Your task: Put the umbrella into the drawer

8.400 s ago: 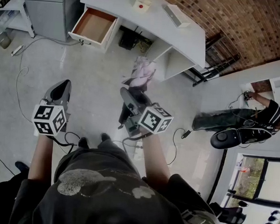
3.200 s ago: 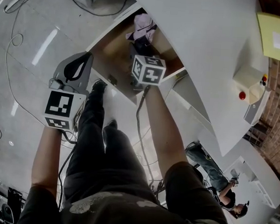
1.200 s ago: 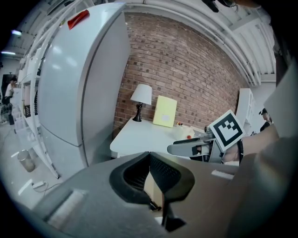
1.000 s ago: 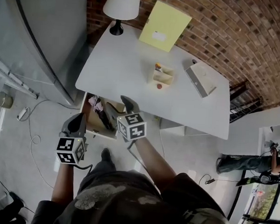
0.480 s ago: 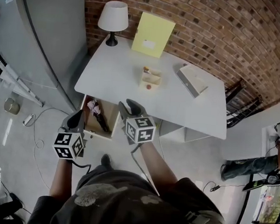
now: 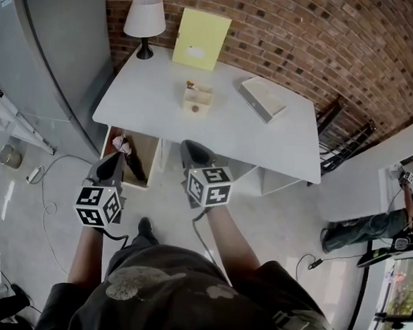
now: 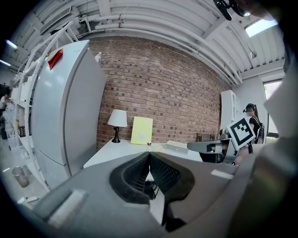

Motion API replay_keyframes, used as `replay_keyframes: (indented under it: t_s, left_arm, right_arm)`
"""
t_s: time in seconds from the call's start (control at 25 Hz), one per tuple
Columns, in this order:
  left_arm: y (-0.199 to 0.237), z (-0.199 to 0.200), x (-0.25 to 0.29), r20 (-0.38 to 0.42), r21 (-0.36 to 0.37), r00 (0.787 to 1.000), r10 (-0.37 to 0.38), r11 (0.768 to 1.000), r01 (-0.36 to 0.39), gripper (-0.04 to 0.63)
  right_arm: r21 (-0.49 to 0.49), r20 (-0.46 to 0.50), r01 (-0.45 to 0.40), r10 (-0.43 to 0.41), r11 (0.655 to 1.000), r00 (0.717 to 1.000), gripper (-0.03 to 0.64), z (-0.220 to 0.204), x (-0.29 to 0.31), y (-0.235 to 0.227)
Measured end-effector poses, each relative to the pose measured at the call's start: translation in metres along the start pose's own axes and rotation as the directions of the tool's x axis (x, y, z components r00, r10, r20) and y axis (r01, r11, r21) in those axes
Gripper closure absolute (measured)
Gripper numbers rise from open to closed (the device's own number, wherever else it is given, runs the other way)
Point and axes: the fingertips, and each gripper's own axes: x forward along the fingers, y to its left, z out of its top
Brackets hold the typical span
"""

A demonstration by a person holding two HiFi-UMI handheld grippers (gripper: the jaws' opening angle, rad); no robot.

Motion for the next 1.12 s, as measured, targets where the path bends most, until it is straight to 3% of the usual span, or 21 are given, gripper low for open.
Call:
replay_keyframes:
  t_s: [0.72, 1.12]
  left_arm:
    - [-0.129, -0.044, -0.092, 0.001, 0.010, 1.000, -0.005, 1.000, 0.005, 0.584]
    - [-0.145, -0.065, -0.137, -0.012, -0.004, 0.999, 0.036, 0.999, -0.036, 0.584]
  right_arm:
    - [0.014, 0.013, 0.017, -0.017, 1.000, 1.000, 0.611, -0.046, -0.174, -0.019]
    - [0.016, 0.003, -0.007, 0.007, 1.000, 1.000, 0.611, -0.070, -0.210, -0.009]
